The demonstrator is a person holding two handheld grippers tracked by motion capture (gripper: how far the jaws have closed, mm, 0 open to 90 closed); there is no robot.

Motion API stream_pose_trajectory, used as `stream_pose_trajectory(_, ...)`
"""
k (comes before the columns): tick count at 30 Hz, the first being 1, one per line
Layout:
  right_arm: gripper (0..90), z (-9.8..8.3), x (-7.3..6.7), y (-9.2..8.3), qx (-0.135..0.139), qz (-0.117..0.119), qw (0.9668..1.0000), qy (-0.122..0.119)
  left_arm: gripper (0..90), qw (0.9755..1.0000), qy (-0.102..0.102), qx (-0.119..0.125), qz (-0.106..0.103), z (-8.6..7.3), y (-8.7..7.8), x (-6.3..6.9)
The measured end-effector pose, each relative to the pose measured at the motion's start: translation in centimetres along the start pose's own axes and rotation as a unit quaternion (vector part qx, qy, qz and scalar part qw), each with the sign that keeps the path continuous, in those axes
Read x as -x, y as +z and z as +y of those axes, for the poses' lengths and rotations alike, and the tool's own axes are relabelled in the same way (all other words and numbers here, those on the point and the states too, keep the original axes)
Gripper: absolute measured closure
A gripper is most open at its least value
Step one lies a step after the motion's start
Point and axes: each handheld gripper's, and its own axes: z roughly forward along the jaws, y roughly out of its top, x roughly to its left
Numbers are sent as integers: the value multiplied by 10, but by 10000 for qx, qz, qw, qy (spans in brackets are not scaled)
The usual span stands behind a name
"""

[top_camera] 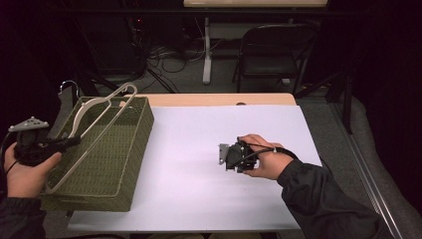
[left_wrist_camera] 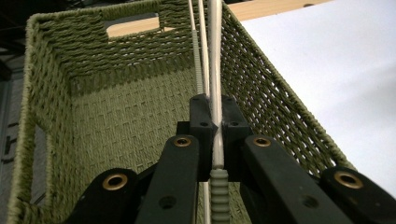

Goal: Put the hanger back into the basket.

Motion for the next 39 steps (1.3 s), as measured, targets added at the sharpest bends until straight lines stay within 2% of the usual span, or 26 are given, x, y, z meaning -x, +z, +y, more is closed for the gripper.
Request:
stream_pose_trajectory(2,491,0,0,1,7,2,10000,9,869,9999,10,12,-145,-1,0,-4)
stream_pose_trajectory(4,491,-1,-1,1,-34,3,10000,49,869,9997,153,-23,-163,-1,0,-8)
stream_pose_trajectory(9,491,-1,-1,2,-26,-1,10000,31,869,9983,349,-49,-463,-5,1,-16)
stream_pose_trajectory(11,491,-1,-1,2,-21,1,10000,26,869,9981,335,-45,-517,-6,3,-20)
stream_pose_trajectory(17,491,-1,-1,3,5,16,10000,12,870,9960,468,25,-757,-13,7,-31)
stream_pose_trajectory(19,491,-1,-1,3,2,18,10000,33,870,9961,422,54,-777,-15,7,-34)
stream_pose_trajectory(27,491,-1,-2,4,-15,17,10000,31,869,9959,477,-9,-762,-23,7,-44)
stream_pose_trajectory(31,491,0,-2,5,31,34,10000,13,869,9949,440,-57,-910,-30,11,-54)
stream_pose_trajectory(33,491,0,-2,5,33,39,10000,19,869,9948,437,-156,-907,-35,14,-57)
stream_pose_trajectory(35,491,0,-2,4,30,58,10000,73,868,9938,375,-283,-1003,-42,20,-63)
stream_pose_trajectory(36,491,-1,-1,5,41,62,9999,79,868,9932,378,-439,-1008,-45,23,-64)
stream_pose_trajectory(37,491,-1,0,5,47,59,10000,52,867,9923,526,-734,-842,-49,29,-63)
stream_pose_trajectory(38,492,-2,0,5,47,69,9999,76,866,9879,749,-1144,-731,-51,37,-60)
stream_pose_trajectory(39,491,-3,0,4,22,81,9999,143,866,9844,989,-1337,-574,-51,41,-56)
